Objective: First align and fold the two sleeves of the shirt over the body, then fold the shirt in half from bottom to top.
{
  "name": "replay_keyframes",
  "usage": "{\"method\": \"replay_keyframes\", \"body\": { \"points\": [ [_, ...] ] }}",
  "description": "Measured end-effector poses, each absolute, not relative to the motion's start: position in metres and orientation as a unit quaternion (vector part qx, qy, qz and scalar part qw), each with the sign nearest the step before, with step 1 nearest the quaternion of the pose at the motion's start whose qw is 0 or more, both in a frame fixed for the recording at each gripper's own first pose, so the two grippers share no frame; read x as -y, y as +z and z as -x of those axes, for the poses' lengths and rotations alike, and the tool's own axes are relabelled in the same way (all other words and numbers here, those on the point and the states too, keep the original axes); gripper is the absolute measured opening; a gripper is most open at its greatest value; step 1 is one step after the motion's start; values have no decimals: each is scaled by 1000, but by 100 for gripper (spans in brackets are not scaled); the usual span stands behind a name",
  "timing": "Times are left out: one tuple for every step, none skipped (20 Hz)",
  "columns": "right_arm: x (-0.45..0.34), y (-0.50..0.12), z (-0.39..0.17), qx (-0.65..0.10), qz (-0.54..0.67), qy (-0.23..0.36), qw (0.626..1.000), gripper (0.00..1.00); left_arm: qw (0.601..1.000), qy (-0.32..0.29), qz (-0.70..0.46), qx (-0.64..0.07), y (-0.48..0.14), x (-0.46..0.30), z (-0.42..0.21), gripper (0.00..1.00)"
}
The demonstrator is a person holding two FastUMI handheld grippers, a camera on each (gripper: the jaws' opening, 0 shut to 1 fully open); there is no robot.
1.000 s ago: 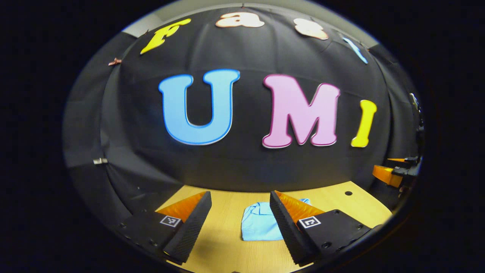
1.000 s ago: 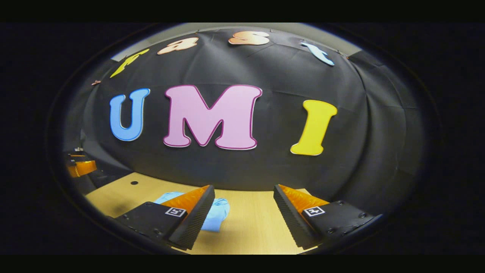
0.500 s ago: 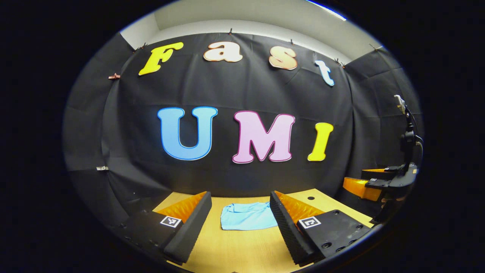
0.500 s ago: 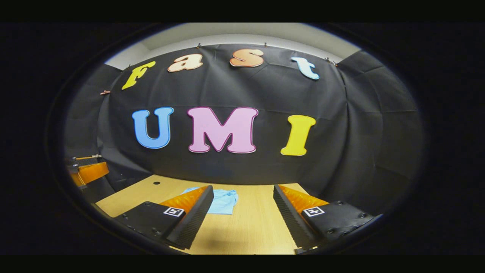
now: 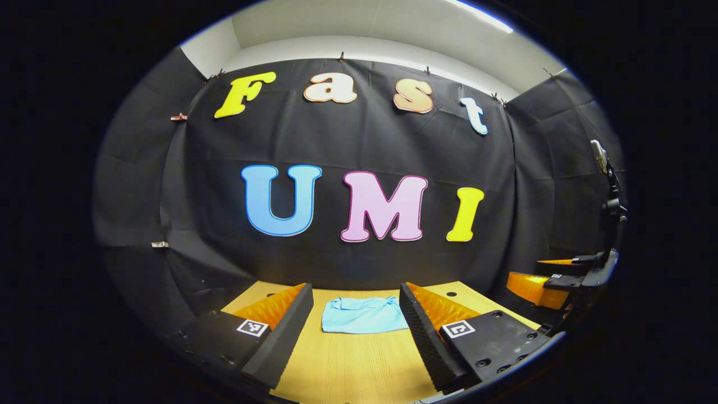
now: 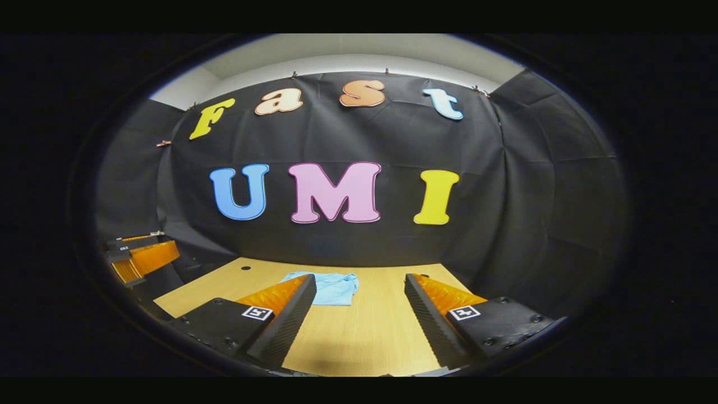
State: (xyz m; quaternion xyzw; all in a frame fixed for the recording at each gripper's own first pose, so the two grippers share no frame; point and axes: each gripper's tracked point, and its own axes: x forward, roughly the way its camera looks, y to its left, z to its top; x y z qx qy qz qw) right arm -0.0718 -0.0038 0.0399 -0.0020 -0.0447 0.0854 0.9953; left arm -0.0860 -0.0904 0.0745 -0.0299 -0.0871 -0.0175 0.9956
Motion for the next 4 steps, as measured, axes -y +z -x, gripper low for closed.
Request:
{"method": "replay_keyframes", "body": {
  "points": [
    [8, 38, 71, 41, 0, 86, 995, 98, 996, -14, 29, 83, 73, 90, 88, 96],
    [12, 37, 73, 38, -3, 87, 996, 98, 996, -12, 27, 82, 73, 89, 90, 97],
    [18, 40, 72, 42, -6, 85, 995, 97, 996, -11, 23, 88, 78, 90, 90, 97],
    [24, 44, 71, 46, -11, 81, 996, 95, 995, -11, 21, 94, 80, 90, 92, 97]
  ]
}}
